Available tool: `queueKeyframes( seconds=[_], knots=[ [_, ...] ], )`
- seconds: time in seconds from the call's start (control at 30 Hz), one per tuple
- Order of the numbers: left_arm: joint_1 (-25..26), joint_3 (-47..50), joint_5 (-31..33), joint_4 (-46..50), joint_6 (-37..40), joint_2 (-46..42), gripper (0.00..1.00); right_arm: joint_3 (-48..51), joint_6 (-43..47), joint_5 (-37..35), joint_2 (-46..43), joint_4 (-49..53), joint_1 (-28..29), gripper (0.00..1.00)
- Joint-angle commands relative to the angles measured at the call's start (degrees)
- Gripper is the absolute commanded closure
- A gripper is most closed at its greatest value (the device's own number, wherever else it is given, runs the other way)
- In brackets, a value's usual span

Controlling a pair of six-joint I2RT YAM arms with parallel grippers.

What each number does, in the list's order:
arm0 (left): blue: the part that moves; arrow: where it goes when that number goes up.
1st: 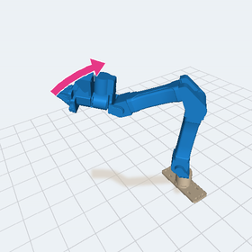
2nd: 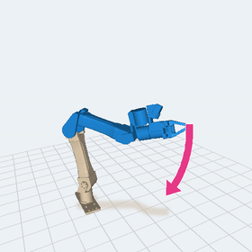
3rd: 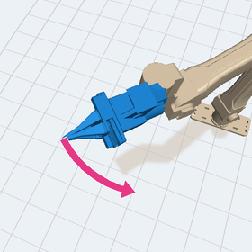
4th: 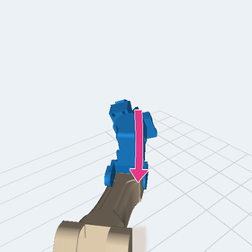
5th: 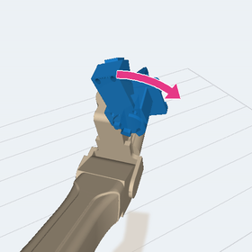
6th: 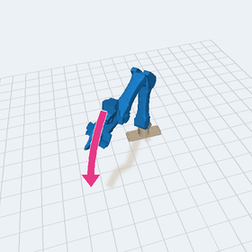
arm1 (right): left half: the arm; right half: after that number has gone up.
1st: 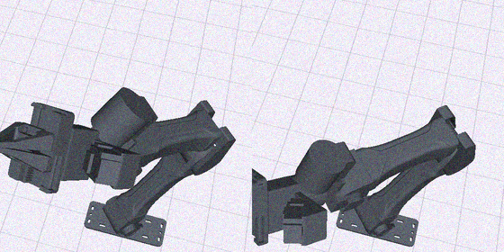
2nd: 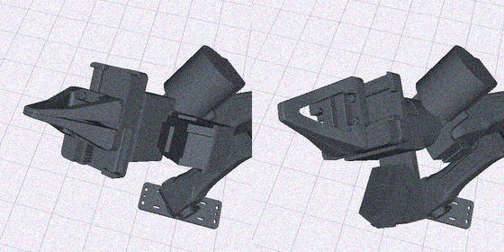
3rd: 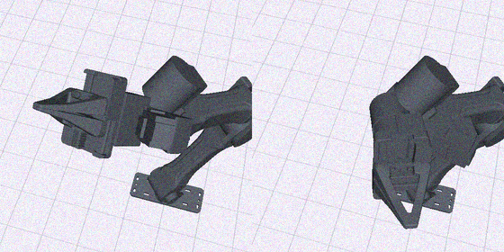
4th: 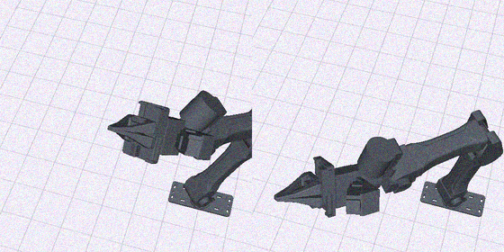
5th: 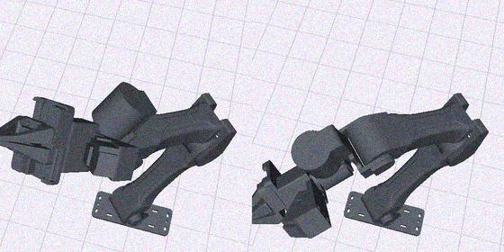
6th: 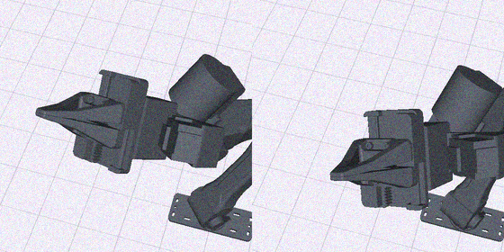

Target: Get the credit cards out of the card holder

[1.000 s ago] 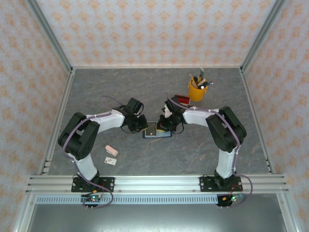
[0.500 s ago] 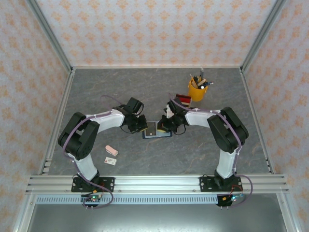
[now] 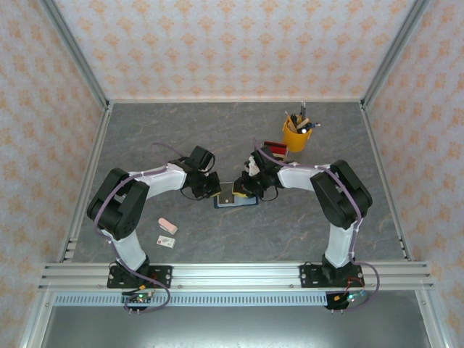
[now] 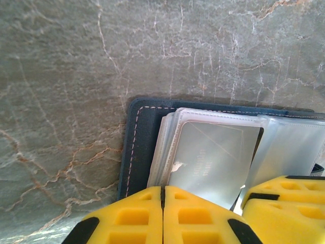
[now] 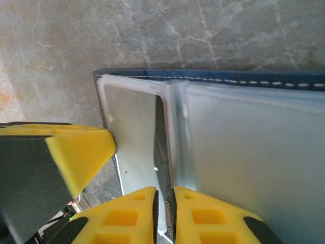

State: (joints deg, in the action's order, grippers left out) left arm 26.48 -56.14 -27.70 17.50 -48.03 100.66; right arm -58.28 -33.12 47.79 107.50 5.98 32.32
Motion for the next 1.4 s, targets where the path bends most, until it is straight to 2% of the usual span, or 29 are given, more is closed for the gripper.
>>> queueKeyframes(
  seconds=[0.0,0.5,1.1,1.37],
  knots=[
    [-0.29,1.44,0.81,1.89,0.39,1.47,0.93,-0.80,1.51,-0.68,1.12,2.18,0.11,0.82],
    [-0.30,2.15,0.46,1.08,0.04,1.48,0.94,-0.80,0.36,2.65,1.70,-1.58,0.64,0.87],
    [-0.24,3.84,-0.75,-1.04,-1.00,1.64,0.97,-0.78,-3.92,4.07,2.51,-7.77,0.64,0.84],
    [0.06,5.34,-1.88,-3.37,-2.11,1.51,1.00,-2.00,-4.60,3.08,3.59,-7.06,0.73,0.91]
  ],
)
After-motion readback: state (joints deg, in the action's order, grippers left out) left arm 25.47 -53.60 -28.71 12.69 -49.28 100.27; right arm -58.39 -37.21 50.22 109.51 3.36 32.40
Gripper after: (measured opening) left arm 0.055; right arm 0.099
